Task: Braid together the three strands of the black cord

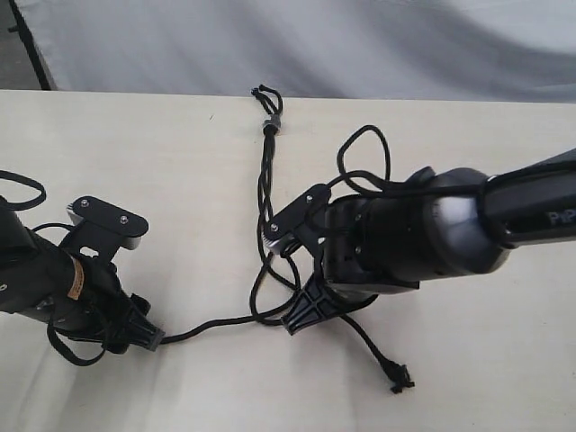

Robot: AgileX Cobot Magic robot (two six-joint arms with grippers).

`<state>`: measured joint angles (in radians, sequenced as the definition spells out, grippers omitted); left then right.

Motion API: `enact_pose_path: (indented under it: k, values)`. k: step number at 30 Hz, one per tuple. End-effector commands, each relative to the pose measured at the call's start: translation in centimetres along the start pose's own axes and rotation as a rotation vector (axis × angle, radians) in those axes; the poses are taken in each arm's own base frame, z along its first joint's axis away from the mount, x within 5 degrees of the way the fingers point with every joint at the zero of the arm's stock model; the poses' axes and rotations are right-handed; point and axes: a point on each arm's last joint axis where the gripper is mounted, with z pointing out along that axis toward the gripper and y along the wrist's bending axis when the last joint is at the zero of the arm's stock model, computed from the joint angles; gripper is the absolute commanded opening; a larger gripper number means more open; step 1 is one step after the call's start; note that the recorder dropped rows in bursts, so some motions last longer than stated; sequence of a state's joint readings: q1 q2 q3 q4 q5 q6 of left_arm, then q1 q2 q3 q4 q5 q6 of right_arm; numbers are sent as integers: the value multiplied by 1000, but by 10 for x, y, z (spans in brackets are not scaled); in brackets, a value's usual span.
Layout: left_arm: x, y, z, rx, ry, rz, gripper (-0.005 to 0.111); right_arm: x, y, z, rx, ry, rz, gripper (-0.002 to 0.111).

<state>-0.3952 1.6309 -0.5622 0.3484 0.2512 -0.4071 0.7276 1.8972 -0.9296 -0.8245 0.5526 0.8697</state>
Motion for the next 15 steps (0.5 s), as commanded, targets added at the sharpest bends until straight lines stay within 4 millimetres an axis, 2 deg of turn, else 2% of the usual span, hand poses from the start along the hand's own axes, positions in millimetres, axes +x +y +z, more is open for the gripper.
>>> enact_pose_path:
  k: [1,5,9,12,15]
  values:
    - [5,2,0,-13,39,-19,62,7,3,13,-5,59,21,-1]
    - [5,2,0,-14,41,-18,62,15,21,9,-87,135,105,-1]
    - [5,2,0,-12,37,-16,62,25,63,-10,-237,182,-9,-1]
    - [5,2,0,-13,39,-16,62,28,97,-36,-354,91,-170,-1]
    - [5,2,0,-13,39,-16,62,24,101,-56,-365,1,-242,-1]
